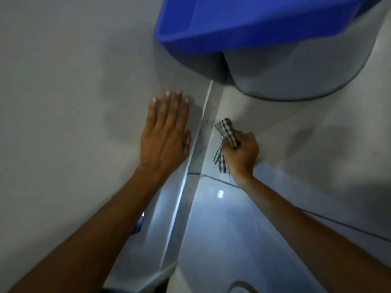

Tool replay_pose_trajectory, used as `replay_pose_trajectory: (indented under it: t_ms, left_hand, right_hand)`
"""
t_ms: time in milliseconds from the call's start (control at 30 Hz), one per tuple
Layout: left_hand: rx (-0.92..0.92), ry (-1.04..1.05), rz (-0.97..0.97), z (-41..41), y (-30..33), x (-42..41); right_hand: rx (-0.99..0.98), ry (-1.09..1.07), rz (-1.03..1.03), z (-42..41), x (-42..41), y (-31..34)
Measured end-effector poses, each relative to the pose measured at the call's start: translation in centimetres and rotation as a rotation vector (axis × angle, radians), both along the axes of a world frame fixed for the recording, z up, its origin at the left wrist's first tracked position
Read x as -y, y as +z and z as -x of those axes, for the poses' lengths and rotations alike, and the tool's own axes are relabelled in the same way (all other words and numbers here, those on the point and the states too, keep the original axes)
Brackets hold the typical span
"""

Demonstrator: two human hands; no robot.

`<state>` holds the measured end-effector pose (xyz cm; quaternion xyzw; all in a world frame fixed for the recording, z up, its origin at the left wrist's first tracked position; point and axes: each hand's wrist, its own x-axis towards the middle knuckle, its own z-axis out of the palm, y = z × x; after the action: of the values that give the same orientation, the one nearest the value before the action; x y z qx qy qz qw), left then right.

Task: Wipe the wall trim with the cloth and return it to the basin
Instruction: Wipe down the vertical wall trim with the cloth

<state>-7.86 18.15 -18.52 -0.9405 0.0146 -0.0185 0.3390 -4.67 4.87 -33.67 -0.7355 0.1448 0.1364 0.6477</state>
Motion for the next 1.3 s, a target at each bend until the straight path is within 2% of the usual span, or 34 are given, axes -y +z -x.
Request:
replay_pose_trajectory:
  t_ms: [67,133,233,300,400,500,667,800,867,967,1033,1200,1300]
  left_hand:
    - [-0.005,0.045,-0.096,-0.9,0.1,-0.2]
    - [-0.043,0.072,-0.191,-1.1,0.4,-0.1]
    - [-0.136,0.089,-0.245,-0.7,0.9,0.1]
    - [-0.165,0.099,-0.257,-0.5,1.1,0.1]
    - [-0.181,0.108,-0.286,-0.3,0.7,-0.2]
    - [-0.191,0.111,-0.307,-0.1,0.3,-0.5]
    - [-0.187,0.099,-0.259,0.9,0.3,-0.3]
    - [-0.164,0.106,-0.298,1.4,0.4,-0.5]
    - [-0.174,0.105,-0.321,1.5,0.3,-0.6]
    - [-0.237,0.091,-0.361,1.3,-0.2,-0.3]
    - [-0.293,0.072,-0.378,0.8,-0.8,0.1]
    - [-0.373,0.054,-0.414,-0.5,-1.7,-0.1]
    - [-0.337,0.078,-0.365,-0.5,-1.2,-0.1]
  right_hand:
    - [-0.025,-0.09,-0.031,0.5,-1.2,-1.0]
    - [-0.057,-0.077,-0.045,1.4,-2.5,-1.1]
    - [-0.072,0.199,-0.163,2.9,-4.2,0.5]
    - [0.07,0.309,-0.154,4.2,-5.1,1.0]
    - [0.398,0.354,0.029,5.3,-6.3,-1.4]
    - [0.503,0.405,-0.053,4.3,-7.6,-3.7]
    - [0.404,0.257,-0.075,-3.2,-9.7,-2.7]
    - [0.186,0.247,-0.134,-10.9,-9.7,-1.8]
    - [0.113,0.243,-0.148,-12.1,-9.9,-1.4]
    - [0.166,0.146,-0.166,-9.1,-10.1,-0.8]
    - [0.2,0.114,-0.137,-3.6,-10.3,-1.2]
    - [0.133,0.267,-0.176,13.7,-9.2,-0.2]
    - [0.284,0.352,-0.082,10.7,-8.6,-3.0]
